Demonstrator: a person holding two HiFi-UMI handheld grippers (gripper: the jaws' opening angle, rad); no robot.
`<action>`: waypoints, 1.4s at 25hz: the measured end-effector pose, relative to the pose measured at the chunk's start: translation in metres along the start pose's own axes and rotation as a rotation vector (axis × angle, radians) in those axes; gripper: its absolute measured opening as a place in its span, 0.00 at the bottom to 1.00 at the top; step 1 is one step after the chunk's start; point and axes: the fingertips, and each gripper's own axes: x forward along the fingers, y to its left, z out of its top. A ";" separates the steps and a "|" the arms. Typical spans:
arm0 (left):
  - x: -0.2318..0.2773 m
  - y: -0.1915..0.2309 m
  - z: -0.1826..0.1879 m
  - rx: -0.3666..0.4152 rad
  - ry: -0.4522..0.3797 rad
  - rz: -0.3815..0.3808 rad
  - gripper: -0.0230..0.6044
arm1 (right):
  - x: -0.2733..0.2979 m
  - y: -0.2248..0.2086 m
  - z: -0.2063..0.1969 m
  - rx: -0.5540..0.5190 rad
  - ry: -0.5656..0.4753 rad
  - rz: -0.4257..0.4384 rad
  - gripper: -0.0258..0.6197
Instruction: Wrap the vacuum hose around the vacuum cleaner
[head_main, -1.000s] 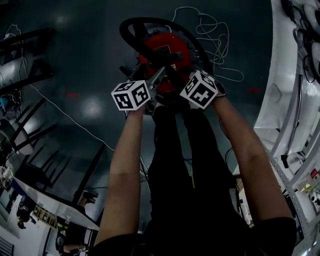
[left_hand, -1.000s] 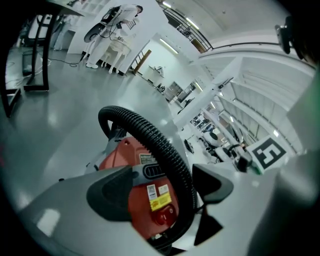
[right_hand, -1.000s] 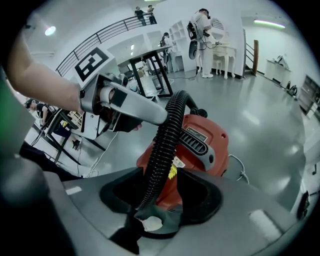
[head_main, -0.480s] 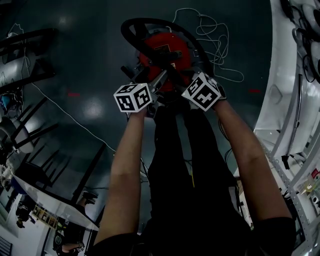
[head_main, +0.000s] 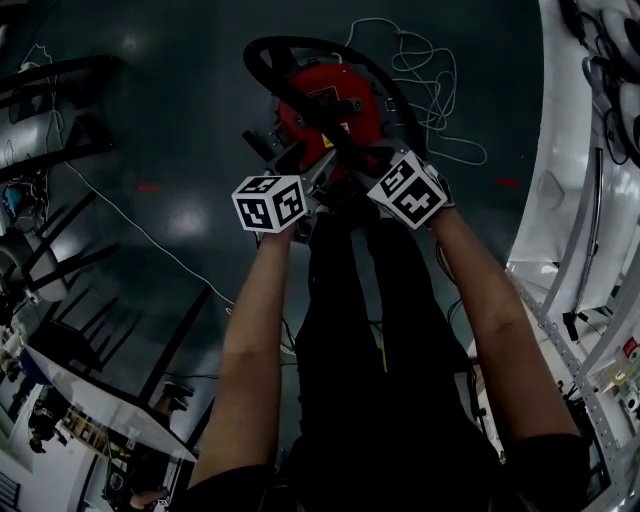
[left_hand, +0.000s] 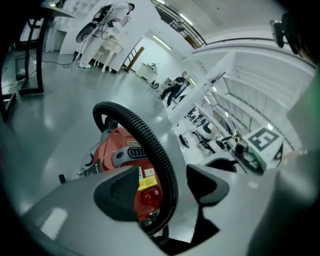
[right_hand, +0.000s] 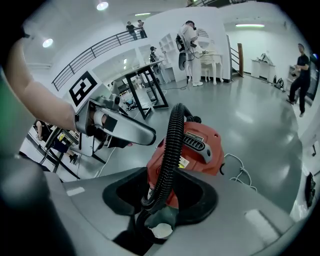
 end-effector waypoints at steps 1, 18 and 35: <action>-0.003 -0.002 -0.001 0.010 -0.002 0.002 0.51 | -0.002 0.001 -0.001 0.001 -0.006 -0.004 0.28; -0.067 -0.058 0.018 0.107 -0.119 0.088 0.05 | -0.087 -0.010 0.026 0.124 -0.182 -0.192 0.04; -0.136 -0.145 0.006 0.193 -0.079 0.098 0.05 | -0.181 0.042 0.024 0.277 -0.316 -0.295 0.03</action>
